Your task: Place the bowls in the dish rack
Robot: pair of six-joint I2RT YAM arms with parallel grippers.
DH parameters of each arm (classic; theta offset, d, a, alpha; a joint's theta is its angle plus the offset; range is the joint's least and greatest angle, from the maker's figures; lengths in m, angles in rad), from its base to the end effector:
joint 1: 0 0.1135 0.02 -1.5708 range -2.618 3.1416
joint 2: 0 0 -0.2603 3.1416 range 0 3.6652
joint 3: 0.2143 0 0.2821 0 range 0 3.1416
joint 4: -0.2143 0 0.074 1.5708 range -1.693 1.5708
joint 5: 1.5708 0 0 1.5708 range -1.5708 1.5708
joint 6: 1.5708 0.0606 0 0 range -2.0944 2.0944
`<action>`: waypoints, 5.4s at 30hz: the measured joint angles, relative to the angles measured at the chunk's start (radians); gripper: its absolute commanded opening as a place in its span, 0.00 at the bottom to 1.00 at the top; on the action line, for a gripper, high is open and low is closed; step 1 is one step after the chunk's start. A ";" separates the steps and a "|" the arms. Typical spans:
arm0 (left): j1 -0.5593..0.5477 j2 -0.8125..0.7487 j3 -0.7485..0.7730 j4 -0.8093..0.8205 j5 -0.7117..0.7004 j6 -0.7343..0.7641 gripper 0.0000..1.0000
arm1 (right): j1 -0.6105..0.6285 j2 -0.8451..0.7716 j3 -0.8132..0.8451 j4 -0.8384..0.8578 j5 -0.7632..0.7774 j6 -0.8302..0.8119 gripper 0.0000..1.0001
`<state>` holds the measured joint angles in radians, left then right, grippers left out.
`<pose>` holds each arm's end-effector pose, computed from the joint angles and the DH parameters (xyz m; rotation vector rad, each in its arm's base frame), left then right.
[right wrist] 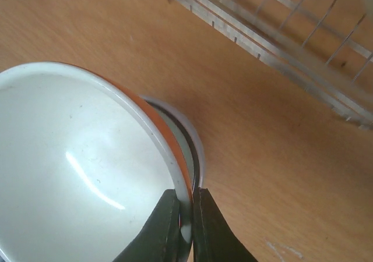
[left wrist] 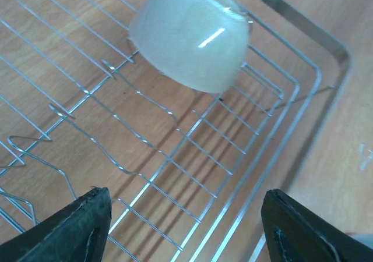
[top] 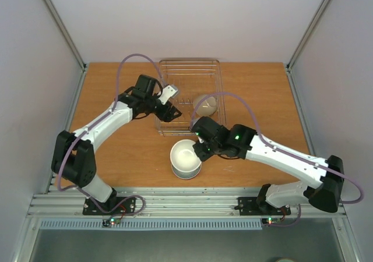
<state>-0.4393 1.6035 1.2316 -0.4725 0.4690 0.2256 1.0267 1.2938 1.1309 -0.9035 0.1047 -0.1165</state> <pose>0.3433 -0.1916 0.2337 0.9848 2.1875 -0.6643 0.1583 0.2495 0.2608 -1.3973 2.2382 0.1747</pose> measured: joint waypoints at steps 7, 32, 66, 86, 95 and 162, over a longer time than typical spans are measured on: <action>-0.015 -0.079 0.076 -0.156 0.055 0.090 0.67 | 0.000 -0.029 0.143 -0.044 0.095 -0.061 0.01; -0.029 -0.083 0.127 -0.310 0.159 0.166 0.67 | -0.177 0.196 0.239 0.067 0.135 -0.190 0.01; -0.050 -0.020 0.063 -0.222 0.167 0.122 0.00 | -0.185 0.065 0.168 0.220 0.139 -0.192 0.67; -0.058 -0.034 0.047 -0.141 0.263 0.074 0.00 | -0.325 -0.236 -0.150 0.455 -0.264 0.156 0.86; -0.058 -0.034 0.047 -0.110 0.206 0.074 0.01 | -0.338 -0.230 -0.216 0.591 -0.415 0.242 0.92; -0.075 -0.046 0.049 0.026 -0.212 0.076 0.54 | -0.331 0.049 0.054 0.395 -0.096 -0.019 0.01</action>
<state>-0.5144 1.5578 1.2808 -0.4461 0.2569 0.3012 0.6956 1.3426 1.1851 -0.5083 0.0090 -0.1356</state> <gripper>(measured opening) 0.550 0.618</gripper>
